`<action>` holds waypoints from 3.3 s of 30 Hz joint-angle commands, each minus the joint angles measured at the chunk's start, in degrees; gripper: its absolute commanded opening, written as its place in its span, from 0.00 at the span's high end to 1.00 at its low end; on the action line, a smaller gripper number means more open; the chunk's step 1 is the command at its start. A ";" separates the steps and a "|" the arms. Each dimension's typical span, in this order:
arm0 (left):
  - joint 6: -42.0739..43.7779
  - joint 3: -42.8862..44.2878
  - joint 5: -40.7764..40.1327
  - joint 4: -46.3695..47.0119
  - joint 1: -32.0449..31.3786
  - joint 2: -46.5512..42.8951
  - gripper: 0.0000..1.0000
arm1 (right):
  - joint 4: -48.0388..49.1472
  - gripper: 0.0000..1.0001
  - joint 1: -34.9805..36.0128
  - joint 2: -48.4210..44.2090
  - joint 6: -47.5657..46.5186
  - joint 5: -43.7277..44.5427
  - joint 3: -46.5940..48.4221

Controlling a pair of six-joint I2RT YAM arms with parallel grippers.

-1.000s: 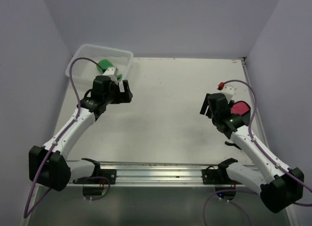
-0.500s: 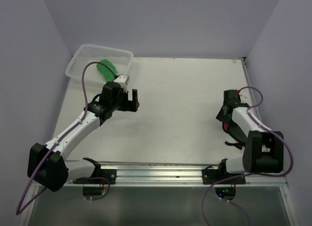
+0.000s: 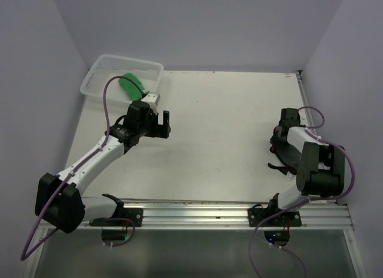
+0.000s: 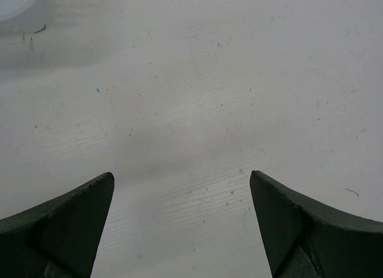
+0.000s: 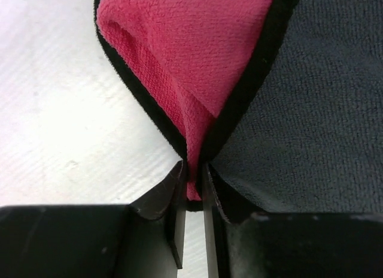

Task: Roll the towels
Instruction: Move the towel to the center of the board, then flatten the towel

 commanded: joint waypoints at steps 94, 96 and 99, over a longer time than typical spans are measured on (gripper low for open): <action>-15.13 4.41 4.68 11.87 -1.99 18.45 0.01 | -13.78 1.00 48.90 -25.44 -4.20 -27.92 -2.10; -16.18 2.65 6.96 14.76 -1.99 19.06 0.01 | -11.67 1.00 48.82 -25.97 -3.23 -28.73 -4.04; -18.29 -0.96 9.16 17.85 -2.34 20.64 0.01 | -10.96 1.00 48.90 -25.10 -2.79 -28.64 -4.14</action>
